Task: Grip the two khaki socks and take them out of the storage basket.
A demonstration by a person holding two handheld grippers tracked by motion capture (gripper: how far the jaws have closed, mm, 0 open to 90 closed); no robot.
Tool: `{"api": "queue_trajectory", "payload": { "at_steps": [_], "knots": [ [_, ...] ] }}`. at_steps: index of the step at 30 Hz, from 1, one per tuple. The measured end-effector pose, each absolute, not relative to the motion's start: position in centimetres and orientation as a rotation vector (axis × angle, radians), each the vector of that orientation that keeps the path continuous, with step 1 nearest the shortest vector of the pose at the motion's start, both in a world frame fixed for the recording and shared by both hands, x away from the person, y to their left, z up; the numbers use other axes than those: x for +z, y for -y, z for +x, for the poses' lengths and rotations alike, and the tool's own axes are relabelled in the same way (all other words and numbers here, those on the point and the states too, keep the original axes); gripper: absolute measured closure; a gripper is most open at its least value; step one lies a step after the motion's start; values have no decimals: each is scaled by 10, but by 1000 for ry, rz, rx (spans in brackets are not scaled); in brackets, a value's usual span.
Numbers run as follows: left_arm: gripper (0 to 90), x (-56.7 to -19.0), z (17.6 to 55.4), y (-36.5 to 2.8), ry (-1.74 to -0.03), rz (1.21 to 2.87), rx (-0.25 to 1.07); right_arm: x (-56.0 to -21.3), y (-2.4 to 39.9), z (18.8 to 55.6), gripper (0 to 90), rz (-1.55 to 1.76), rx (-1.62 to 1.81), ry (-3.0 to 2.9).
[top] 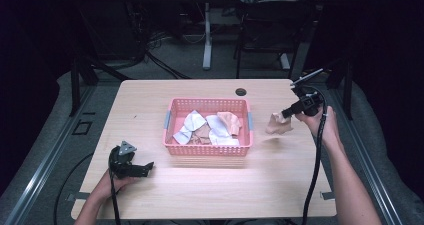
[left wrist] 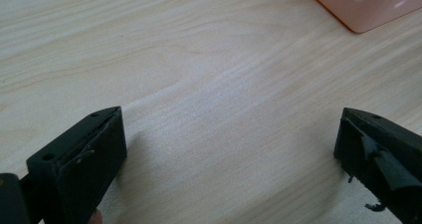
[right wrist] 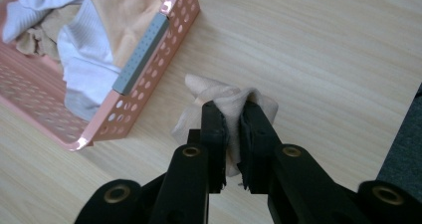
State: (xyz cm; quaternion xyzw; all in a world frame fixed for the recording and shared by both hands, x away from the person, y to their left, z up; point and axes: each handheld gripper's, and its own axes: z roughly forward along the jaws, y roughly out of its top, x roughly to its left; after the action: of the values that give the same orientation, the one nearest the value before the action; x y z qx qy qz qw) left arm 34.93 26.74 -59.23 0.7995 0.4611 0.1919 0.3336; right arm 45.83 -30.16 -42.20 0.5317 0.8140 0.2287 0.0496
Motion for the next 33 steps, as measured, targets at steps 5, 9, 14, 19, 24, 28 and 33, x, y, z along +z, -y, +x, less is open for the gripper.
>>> {"api": "queue_trajectory", "payload": {
  "at_steps": [5, 9, 14, 19, 24, 28, 33],
  "knots": [
    [1, -592, 349, -267, -1204, 2088, 501, -438, 303, 463, 823, 1652, 665, -2495],
    [1, -592, 349, -267, -1204, 2088, 501, -455, 302, 469, 821, 1706, 656, -2488],
    [1, -592, 349, -267, -1205, 2088, 500, -470, 302, 477, 814, 1717, 606, -2495],
    [1, -592, 349, -267, -1204, 2088, 501, -482, 301, 483, 778, 1754, 605, -2490],
    [1, -592, 349, -267, -1204, 2088, 501, -486, 301, 486, 678, 1778, 622, -2437],
    [1, -592, 349, -267, -1204, 2087, 501, -483, 303, 486, 611, 1776, 625, -2417],
    [1, -592, 349, -267, -1204, 2088, 501, -481, 306, 484, 551, 1779, 647, -2401]
  ]
}}
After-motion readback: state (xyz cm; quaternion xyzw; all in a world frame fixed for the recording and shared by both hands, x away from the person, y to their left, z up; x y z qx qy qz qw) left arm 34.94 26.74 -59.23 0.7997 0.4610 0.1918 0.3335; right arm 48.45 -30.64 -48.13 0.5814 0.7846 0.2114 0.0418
